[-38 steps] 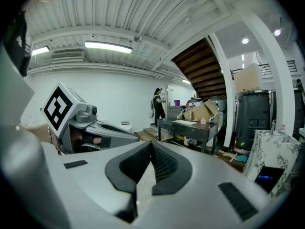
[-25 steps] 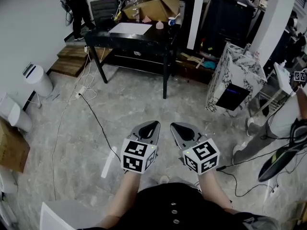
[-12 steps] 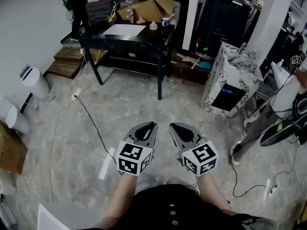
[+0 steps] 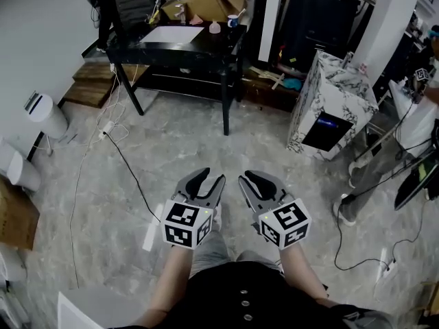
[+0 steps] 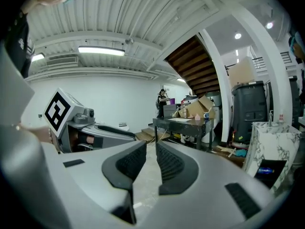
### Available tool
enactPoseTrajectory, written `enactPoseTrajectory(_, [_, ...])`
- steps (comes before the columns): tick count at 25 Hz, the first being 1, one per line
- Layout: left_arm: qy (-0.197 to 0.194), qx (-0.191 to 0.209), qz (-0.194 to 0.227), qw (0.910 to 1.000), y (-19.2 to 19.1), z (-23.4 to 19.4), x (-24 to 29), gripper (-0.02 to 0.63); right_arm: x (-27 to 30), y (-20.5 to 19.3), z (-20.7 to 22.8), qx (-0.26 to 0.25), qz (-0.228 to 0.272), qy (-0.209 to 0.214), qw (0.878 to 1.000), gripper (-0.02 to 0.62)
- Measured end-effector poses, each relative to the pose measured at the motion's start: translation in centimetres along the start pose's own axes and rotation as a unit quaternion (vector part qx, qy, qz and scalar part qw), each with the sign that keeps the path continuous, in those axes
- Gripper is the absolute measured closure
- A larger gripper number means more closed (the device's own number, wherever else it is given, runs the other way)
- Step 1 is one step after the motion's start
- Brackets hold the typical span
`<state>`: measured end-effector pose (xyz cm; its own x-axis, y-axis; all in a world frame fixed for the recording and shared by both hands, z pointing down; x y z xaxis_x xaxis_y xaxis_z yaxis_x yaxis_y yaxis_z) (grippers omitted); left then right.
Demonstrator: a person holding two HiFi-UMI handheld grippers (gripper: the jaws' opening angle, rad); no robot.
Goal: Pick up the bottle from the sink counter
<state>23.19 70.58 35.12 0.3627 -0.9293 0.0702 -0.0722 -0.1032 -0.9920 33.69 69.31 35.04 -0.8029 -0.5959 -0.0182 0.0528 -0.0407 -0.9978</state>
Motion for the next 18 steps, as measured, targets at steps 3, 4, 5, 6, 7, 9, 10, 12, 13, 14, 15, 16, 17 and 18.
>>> enactPoseTrajectory(3, [0.007,-0.001,-0.008,0.9999,-0.3,-1.4,1.4,0.418,1.2,-0.4,0.8,-0.002,-0.002,-0.004,1.000,0.511])
enactPoseTrajectory(4, [0.006,-0.001,-0.008,1.0000,-0.2,-1.9,2.1,0.404,1.7,-0.4,1.3,-0.003,-0.002,-0.007,1.000,0.511])
enactPoseTrajectory(5, [0.003,-0.002,-0.006,1.0000,0.0,-2.4,2.9,0.392,2.3,-0.3,1.8,-0.005,-0.003,-0.009,1.000,0.505])
enactPoseTrajectory(6, [0.000,-0.003,-0.004,1.0000,0.2,-2.9,3.6,0.387,2.9,-0.3,2.3,-0.006,-0.005,-0.010,1.000,0.499])
enactPoseTrajectory(7, [-0.002,-0.005,-0.002,1.0000,0.4,-3.5,4.4,0.383,3.7,-0.2,2.8,-0.006,-0.006,-0.011,1.000,0.492])
enactPoseTrajectory(9, [-0.007,-0.007,-0.002,1.0000,0.8,-4.7,6.0,0.380,5.4,0.0,4.1,-0.007,-0.007,-0.016,1.000,0.485])
enactPoseTrajectory(10, [-0.010,-0.007,-0.003,0.9999,0.9,-5.4,6.8,0.379,6.3,0.1,4.8,-0.008,-0.007,-0.019,1.000,0.482])
enactPoseTrajectory(12, [-0.016,-0.007,-0.002,0.9998,1.3,-7.1,8.3,0.377,8.6,0.3,5.8,-0.009,-0.006,-0.024,1.000,0.474])
enactPoseTrajectory(13, [-0.017,-0.008,-0.001,0.9998,1.5,-8.1,9.0,0.377,9.8,0.4,6.2,-0.010,-0.005,-0.024,1.000,0.469])
enactPoseTrajectory(14, [-0.018,-0.008,-0.001,0.9998,1.8,-9.2,9.7,0.377,11.1,0.6,6.4,-0.011,-0.004,-0.023,1.000,0.468])
enactPoseTrajectory(15, [-0.018,-0.008,0.000,0.9998,2.0,-10.3,10.3,0.377,12.3,0.7,6.7,-0.012,-0.003,-0.022,1.000,0.466])
enactPoseTrajectory(16, [-0.018,-0.008,0.001,0.9998,2.4,-11.4,11.0,0.377,13.7,0.9,7.0,-0.014,-0.003,-0.020,1.000,0.465])
enactPoseTrajectory(17, [-0.019,-0.008,0.002,0.9998,2.8,-12.5,11.8,0.377,15.0,1.1,7.3,-0.015,-0.004,-0.019,1.000,0.465])
enactPoseTrajectory(18, [-0.023,-0.007,0.002,0.9997,3.3,-13.6,12.5,0.377,16.3,1.4,7.6,-0.016,-0.006,-0.018,1.000,0.465])
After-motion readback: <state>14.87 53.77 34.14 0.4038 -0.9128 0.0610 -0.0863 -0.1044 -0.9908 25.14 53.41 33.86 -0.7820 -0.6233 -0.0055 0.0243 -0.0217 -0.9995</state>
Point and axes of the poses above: the fingertips, and each gripper's own axes: x forward along the fingers, z to its right, y out of its top, the point moved 3 cm from there along -x, backward along the fingers, and after that the axes turned 12 degrees about z, right-handed, at the moved point
